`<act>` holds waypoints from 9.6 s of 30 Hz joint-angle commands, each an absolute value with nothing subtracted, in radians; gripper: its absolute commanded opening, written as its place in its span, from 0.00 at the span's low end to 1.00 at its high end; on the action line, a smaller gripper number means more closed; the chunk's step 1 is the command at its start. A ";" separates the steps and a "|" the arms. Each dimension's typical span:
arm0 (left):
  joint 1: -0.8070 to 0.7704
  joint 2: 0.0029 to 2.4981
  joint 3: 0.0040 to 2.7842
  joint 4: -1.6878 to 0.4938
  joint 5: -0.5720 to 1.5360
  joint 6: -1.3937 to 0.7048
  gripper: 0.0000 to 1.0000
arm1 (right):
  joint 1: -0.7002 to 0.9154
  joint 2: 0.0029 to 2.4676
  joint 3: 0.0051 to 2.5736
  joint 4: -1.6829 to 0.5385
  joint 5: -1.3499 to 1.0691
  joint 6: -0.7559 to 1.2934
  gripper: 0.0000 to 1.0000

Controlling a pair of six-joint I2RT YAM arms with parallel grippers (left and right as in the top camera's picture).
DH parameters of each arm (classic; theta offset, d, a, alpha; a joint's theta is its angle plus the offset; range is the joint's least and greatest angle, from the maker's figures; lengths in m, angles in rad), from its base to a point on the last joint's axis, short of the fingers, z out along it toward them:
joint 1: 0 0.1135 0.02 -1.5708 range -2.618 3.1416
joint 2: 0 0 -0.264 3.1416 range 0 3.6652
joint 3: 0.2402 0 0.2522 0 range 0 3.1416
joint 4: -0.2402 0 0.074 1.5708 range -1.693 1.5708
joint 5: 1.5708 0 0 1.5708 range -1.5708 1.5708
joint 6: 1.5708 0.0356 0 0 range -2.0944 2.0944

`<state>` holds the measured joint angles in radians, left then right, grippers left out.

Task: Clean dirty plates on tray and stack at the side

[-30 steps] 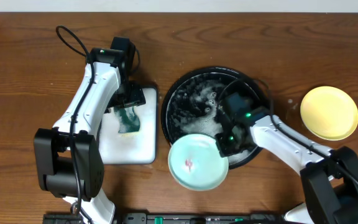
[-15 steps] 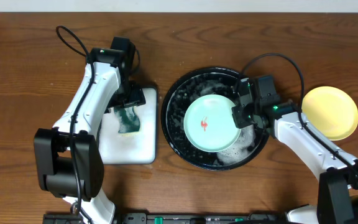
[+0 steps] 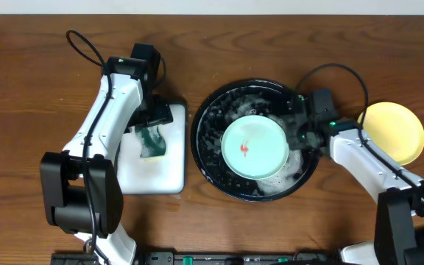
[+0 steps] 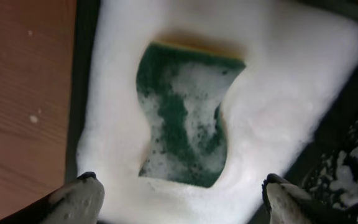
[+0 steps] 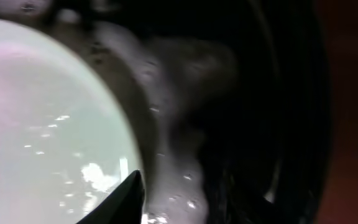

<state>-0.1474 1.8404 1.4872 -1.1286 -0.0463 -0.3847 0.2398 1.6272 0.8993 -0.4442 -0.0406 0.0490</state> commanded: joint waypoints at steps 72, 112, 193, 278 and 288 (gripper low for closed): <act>-0.149 1.869 1.030 -0.599 -0.033 -0.356 0.43 | 0.263 1.713 0.920 -0.498 0.070 0.206 0.01; -0.284 1.591 1.193 -0.822 0.072 -0.370 0.08 | 0.263 1.713 0.921 -0.508 0.070 0.206 0.01; -0.481 2.124 1.335 -0.578 0.270 -0.658 0.07 | 0.262 1.713 0.921 -0.500 0.044 0.209 0.01; -0.641 2.223 1.384 -0.417 0.874 -0.736 0.07 | 0.262 1.713 0.921 -0.505 0.048 0.209 0.01; -0.513 2.215 1.386 -0.640 0.543 -0.659 0.07 | 0.262 1.713 0.921 -0.503 0.048 0.209 0.01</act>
<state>-0.5781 2.1693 1.4265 -0.6041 0.8394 -0.6750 0.2649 1.7153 0.9295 -0.5034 -0.0029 0.2047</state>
